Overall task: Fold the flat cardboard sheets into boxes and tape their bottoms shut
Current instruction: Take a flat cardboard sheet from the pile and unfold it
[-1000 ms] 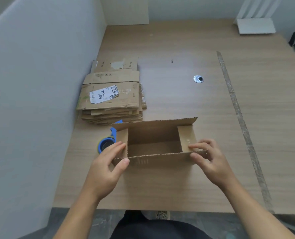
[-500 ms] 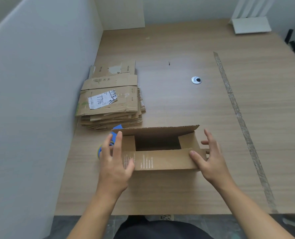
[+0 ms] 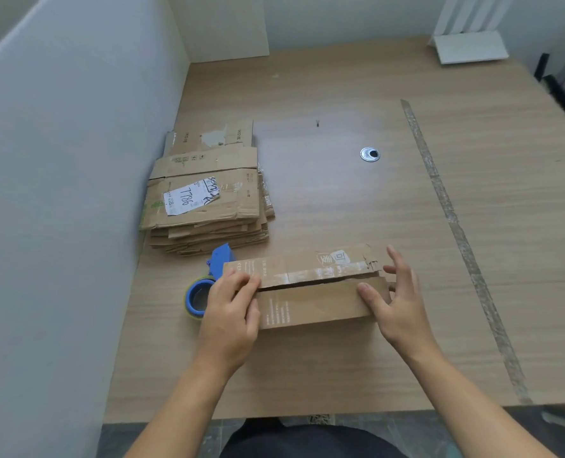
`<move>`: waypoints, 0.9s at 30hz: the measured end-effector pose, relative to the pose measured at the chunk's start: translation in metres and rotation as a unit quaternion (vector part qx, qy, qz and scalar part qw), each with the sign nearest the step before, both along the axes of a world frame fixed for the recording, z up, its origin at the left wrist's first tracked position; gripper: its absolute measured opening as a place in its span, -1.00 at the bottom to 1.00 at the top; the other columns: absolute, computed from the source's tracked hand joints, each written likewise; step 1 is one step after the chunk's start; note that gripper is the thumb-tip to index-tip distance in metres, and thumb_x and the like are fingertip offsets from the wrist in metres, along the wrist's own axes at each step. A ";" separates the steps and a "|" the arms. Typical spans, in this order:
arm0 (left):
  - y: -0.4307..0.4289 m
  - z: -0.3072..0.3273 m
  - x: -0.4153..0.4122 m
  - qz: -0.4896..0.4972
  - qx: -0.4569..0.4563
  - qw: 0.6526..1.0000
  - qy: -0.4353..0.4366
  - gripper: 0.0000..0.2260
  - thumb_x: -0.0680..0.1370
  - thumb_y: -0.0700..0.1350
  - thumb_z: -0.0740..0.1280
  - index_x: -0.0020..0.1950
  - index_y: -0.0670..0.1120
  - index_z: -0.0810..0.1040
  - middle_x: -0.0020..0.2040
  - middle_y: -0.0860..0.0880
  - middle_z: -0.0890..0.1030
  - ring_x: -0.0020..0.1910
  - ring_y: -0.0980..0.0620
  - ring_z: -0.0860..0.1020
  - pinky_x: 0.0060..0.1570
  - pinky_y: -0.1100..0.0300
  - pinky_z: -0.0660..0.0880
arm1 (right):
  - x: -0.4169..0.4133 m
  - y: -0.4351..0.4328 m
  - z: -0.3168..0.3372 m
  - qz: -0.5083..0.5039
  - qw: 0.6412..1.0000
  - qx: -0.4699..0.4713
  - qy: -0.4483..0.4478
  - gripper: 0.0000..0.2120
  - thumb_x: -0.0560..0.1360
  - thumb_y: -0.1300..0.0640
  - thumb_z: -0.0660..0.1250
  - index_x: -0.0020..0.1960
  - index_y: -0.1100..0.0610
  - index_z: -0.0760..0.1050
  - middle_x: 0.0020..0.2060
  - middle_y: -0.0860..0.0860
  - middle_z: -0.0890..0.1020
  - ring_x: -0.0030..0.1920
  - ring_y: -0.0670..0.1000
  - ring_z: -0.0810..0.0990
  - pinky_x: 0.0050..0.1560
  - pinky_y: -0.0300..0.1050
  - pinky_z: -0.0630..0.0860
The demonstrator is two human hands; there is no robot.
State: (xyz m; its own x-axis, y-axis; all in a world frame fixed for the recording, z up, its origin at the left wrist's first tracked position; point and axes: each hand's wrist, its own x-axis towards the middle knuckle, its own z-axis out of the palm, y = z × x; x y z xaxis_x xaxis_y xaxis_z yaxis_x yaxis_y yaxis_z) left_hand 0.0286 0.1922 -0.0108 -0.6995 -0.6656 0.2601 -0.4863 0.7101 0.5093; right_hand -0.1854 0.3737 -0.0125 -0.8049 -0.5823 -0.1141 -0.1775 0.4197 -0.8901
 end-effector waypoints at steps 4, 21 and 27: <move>0.008 -0.003 -0.006 0.035 0.035 0.999 0.013 -0.58 0.57 0.01 0.19 0.27 -0.20 0.61 0.24 -0.02 0.52 0.40 -0.08 0.36 0.40 0.09 0.25 | 0.000 -0.003 -0.002 0.031 0.999 0.000 0.021 -0.57 0.55 0.04 0.37 0.33 -0.30 0.37 0.26 -0.09 0.39 0.21 -0.39 0.36 0.19 -0.53 0.24; 0.021 -0.041 -0.018 0.022 0.169 0.985 0.032 -0.61 0.55 0.03 0.31 0.30 -0.15 0.59 0.25 0.06 0.41 0.42 0.10 0.31 0.44 0.12 0.25 | -0.019 0.010 -0.001 0.005 0.999 0.033 -0.020 -0.63 0.52 0.04 0.43 0.30 -0.16 0.51 0.06 -0.39 0.54 0.15 -0.28 0.48 0.03 -0.61 0.29; 0.013 -0.053 -0.003 -0.013 0.101 0.995 -0.013 -0.55 0.55 0.09 0.23 0.26 -0.19 0.60 0.29 -0.09 0.49 0.44 -0.07 0.29 0.47 0.28 0.09 | 0.005 0.018 -0.036 0.000 0.998 0.042 -0.045 -0.66 0.55 0.05 0.38 0.30 -0.15 0.46 0.10 -0.29 0.55 0.15 -0.16 0.51 0.13 -0.27 0.37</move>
State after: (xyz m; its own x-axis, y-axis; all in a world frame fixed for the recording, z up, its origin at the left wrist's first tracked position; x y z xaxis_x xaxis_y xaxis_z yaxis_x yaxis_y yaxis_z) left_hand 0.0261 0.2056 -0.0635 -0.7221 -0.6838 0.1051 -0.4834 0.6074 0.6304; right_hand -0.1807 0.3918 -0.0489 -0.7892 -0.5676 -0.2344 -0.0989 0.4942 -0.8637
